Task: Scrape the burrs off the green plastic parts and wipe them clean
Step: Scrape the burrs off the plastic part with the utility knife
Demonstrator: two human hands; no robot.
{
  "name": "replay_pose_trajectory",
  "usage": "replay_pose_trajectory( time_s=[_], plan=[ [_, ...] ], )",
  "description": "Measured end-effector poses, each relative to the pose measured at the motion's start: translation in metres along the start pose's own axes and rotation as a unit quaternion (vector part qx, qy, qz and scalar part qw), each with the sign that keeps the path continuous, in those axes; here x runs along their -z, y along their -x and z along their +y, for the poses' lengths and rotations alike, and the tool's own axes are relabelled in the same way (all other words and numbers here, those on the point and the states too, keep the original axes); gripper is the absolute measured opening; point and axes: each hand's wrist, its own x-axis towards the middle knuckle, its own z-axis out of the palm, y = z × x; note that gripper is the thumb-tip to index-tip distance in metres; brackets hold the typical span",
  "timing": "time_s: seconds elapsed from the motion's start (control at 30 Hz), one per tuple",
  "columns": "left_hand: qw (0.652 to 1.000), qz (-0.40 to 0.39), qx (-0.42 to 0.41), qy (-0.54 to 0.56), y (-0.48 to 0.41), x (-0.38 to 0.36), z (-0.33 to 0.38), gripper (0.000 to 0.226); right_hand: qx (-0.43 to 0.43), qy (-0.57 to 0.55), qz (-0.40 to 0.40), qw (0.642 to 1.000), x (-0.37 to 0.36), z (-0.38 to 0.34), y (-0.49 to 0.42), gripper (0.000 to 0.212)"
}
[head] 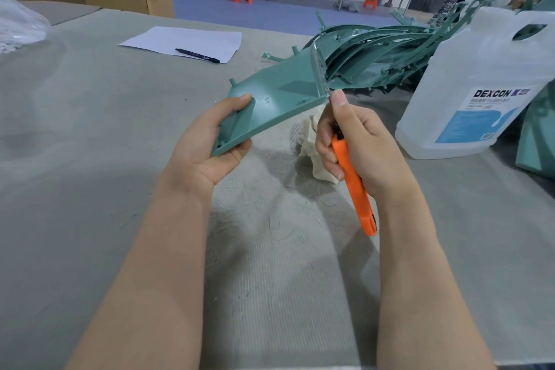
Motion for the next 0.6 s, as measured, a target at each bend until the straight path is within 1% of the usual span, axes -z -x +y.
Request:
replay_pose_trajectory(
  time_s=[0.07,0.13,0.2,0.23,0.27,0.37,0.4,0.47,0.6],
  plan=[
    [1.000,0.001,0.007,0.010,-0.001,0.000,0.000,0.010,0.005,-0.025,-0.015,1.000,-0.001,-0.001,0.001,0.050],
    [0.999,0.028,0.018,0.035,-0.002,0.000,0.000,0.006,0.017,-0.062,-0.047,0.997,-0.003,-0.002,0.004,0.051],
    [0.996,0.052,0.019,0.063,-0.003,0.002,0.001,0.009,0.020,-0.076,-0.064,0.995,-0.004,-0.002,0.004,0.052],
    [0.996,0.054,0.012,0.074,-0.004,0.002,0.001,0.010,0.010,-0.068,-0.050,0.996,-0.005,-0.001,0.003,0.053],
    [0.995,0.053,0.002,0.082,-0.004,0.002,0.001,0.011,-0.005,-0.056,-0.019,0.998,-0.006,-0.001,0.001,0.053],
    [0.995,0.056,-0.012,0.080,-0.004,-0.001,-0.001,0.006,-0.055,-0.008,0.117,0.992,-0.006,0.003,-0.005,0.052],
    [0.995,0.058,-0.014,0.074,-0.004,-0.002,-0.002,0.004,-0.066,0.005,0.149,0.987,-0.006,0.004,-0.007,0.051],
    [0.996,0.062,-0.022,0.061,-0.005,-0.003,-0.003,0.004,-0.079,0.023,0.177,0.981,-0.006,0.007,-0.009,0.049],
    [0.996,0.066,-0.038,0.036,-0.004,-0.006,-0.005,0.005,-0.095,0.039,0.176,0.979,-0.011,0.009,-0.010,0.045]
  ],
)
